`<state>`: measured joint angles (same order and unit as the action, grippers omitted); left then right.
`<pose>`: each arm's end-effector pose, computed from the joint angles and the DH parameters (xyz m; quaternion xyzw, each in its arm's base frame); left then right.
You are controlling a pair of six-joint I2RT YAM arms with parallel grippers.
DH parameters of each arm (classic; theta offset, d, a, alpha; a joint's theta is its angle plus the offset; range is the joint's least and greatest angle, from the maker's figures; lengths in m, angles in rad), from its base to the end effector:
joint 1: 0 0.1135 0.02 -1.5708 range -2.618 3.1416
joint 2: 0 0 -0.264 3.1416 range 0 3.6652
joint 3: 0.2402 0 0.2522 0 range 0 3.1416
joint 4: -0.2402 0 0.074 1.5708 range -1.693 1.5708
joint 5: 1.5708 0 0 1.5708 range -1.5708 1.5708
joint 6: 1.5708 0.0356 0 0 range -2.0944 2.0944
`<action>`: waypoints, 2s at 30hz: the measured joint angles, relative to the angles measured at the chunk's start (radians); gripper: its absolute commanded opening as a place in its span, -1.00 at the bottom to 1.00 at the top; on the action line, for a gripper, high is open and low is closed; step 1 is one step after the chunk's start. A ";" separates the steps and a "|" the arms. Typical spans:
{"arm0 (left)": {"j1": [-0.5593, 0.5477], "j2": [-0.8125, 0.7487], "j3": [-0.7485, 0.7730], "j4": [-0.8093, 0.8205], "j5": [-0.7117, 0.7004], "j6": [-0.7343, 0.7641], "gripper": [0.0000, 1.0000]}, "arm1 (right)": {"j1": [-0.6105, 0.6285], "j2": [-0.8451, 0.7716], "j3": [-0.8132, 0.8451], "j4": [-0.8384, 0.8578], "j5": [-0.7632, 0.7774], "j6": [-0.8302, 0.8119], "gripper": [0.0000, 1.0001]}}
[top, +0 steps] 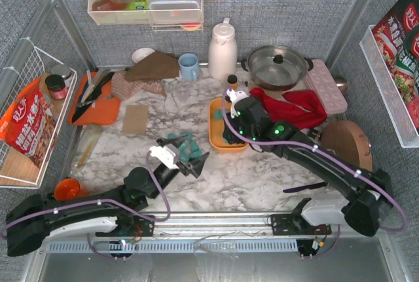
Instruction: Mix the coffee capsules in the storage basket
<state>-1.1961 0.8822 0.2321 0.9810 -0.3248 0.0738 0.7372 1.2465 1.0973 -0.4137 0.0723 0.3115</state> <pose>0.0784 -0.1684 0.2518 0.2341 0.5397 -0.3479 0.7300 0.2088 0.1861 0.3282 -0.1678 0.8590 0.2142 0.4336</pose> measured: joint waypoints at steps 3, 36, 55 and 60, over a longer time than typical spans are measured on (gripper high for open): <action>0.001 -0.125 0.097 -0.338 -0.232 -0.196 0.98 | -0.058 0.113 0.021 -0.007 0.090 -0.073 -0.60; 0.035 0.136 0.310 -1.143 -0.450 -0.982 0.89 | -0.159 0.201 0.050 -0.023 0.092 -0.089 0.47; 0.151 0.456 0.502 -1.368 -0.478 -1.379 0.34 | -0.160 -0.277 -0.182 -0.060 0.080 -0.100 0.46; 0.180 0.522 0.534 -1.444 -0.475 -1.487 0.36 | -0.160 -0.301 -0.182 -0.064 0.073 -0.100 0.45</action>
<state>-1.0161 1.4044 0.7662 -0.4625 -0.8001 -1.4136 0.5774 0.9459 0.9150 -0.4782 0.1455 0.2115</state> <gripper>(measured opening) 0.679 0.730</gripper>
